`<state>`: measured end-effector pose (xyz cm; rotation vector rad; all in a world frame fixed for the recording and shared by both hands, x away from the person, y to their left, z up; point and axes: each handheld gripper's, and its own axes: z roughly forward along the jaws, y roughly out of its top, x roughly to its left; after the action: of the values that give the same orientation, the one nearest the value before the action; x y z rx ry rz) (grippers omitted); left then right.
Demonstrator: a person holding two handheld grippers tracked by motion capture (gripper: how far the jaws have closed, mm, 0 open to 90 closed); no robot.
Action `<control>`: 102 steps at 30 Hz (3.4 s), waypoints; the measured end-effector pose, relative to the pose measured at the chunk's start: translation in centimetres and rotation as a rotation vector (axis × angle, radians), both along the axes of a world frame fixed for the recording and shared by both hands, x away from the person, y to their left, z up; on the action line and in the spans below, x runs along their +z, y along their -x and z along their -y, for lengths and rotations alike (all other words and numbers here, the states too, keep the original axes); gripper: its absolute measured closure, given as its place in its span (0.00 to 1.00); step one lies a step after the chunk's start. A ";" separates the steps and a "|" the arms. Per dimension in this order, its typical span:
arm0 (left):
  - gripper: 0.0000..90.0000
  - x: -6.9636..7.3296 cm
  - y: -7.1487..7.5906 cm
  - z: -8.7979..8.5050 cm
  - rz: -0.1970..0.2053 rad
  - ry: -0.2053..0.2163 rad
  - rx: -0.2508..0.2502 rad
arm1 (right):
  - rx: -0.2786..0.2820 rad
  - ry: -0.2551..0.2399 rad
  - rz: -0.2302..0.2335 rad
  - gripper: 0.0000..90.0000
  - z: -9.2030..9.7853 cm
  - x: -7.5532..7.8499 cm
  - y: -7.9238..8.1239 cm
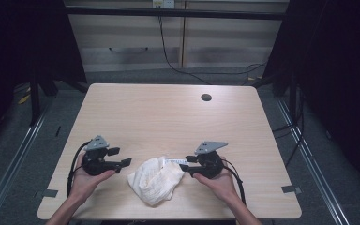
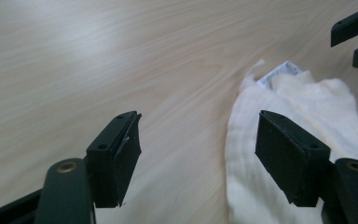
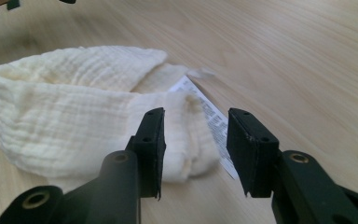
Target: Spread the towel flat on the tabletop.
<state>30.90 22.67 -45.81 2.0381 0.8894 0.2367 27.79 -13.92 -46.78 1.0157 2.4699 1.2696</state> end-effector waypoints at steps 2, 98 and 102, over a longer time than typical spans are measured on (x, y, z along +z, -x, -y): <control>0.37 0.6 -1.4 1.9 -0.018 0.008 -0.037 | -0.017 0.009 0.007 0.62 0.7 0.1 0.2; 0.96 8.1 -1.1 -0.8 0.244 0.241 -0.030 | -0.096 -0.101 0.020 0.58 2.2 0.7 -2.0; 0.96 5.7 -2.5 -1.8 0.176 0.202 0.018 | -0.095 -0.094 0.021 0.58 2.1 0.6 -2.0</control>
<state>33.42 24.45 -40.11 1.7935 0.7893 0.3172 29.83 -15.98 -46.16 1.1213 2.3363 1.3697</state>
